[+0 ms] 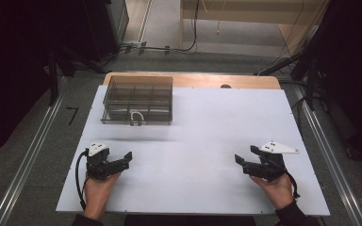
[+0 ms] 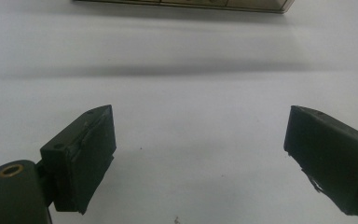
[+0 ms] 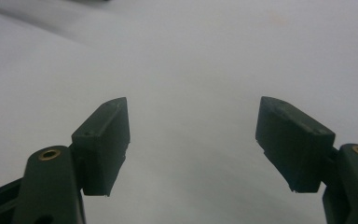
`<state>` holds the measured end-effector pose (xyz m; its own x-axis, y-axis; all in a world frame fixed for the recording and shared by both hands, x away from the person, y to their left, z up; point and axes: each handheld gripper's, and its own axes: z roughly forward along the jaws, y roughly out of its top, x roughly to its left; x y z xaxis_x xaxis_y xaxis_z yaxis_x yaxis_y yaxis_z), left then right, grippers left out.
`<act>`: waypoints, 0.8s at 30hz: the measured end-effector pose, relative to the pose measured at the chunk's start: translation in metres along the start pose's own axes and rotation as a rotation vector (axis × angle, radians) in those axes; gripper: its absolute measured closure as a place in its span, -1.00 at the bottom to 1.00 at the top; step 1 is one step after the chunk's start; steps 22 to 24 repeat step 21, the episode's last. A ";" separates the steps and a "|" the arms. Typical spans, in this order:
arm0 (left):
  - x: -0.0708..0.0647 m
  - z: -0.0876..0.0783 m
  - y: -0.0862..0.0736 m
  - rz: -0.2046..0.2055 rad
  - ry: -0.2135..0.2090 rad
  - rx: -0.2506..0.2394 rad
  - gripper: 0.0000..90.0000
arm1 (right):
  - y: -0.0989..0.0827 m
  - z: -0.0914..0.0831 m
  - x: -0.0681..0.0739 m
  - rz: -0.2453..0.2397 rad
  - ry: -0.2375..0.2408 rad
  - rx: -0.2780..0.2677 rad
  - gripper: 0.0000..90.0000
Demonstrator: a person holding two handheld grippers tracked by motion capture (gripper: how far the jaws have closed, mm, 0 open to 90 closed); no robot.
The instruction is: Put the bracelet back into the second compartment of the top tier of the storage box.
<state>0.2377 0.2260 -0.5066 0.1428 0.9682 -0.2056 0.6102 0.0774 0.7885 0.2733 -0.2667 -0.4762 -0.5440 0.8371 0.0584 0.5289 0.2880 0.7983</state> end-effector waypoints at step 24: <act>0.008 0.002 -0.001 0.034 0.115 0.009 -0.79 | -0.039 -0.035 -0.055 0.117 -0.192 0.012 -0.48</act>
